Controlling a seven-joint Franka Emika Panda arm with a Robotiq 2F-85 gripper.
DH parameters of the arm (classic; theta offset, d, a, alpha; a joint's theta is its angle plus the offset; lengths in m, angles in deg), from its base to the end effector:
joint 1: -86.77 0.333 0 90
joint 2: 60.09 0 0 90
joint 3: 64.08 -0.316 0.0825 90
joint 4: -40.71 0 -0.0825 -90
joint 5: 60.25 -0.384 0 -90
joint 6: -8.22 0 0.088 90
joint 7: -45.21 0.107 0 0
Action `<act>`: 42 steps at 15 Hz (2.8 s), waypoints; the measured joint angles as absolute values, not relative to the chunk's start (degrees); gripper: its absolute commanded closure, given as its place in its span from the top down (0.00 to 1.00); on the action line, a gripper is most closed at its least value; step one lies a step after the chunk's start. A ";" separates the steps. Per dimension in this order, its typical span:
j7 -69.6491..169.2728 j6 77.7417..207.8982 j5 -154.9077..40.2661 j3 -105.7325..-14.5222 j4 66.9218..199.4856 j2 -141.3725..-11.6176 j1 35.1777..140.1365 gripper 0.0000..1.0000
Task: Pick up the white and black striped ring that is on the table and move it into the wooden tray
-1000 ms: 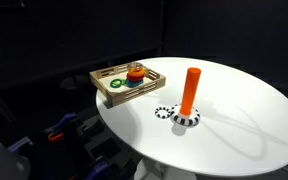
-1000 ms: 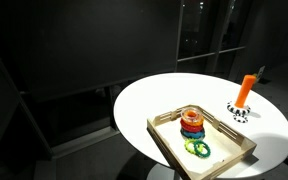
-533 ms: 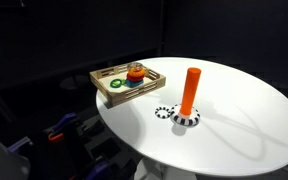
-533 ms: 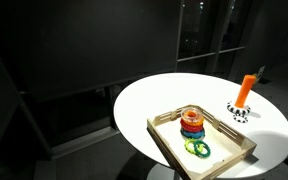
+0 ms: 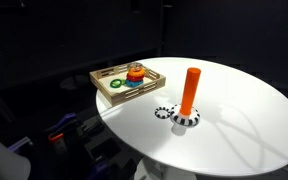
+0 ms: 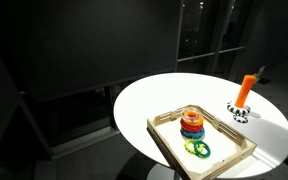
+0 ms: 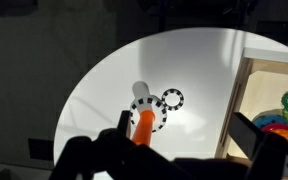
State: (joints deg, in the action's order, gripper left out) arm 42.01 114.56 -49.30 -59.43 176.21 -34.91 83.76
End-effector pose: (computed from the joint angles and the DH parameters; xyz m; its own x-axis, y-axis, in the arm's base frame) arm 0.4042 -0.0714 0.4854 0.9966 -0.0143 -0.0815 -0.0028 -0.9902 0.1397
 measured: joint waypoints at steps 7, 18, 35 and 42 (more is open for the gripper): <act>50.81 128.08 -54.97 -59.04 181.80 -41.25 82.29 1.00; 53.86 140.70 -59.28 -59.04 187.80 -44.78 82.02 1.00; 59.78 153.24 -63.65 -58.92 187.09 -58.81 80.72 1.00; 61.17 156.45 -64.17 -57.61 184.42 -68.25 80.72 1.00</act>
State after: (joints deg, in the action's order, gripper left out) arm 61.17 156.45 -64.17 -57.61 184.42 -68.25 80.72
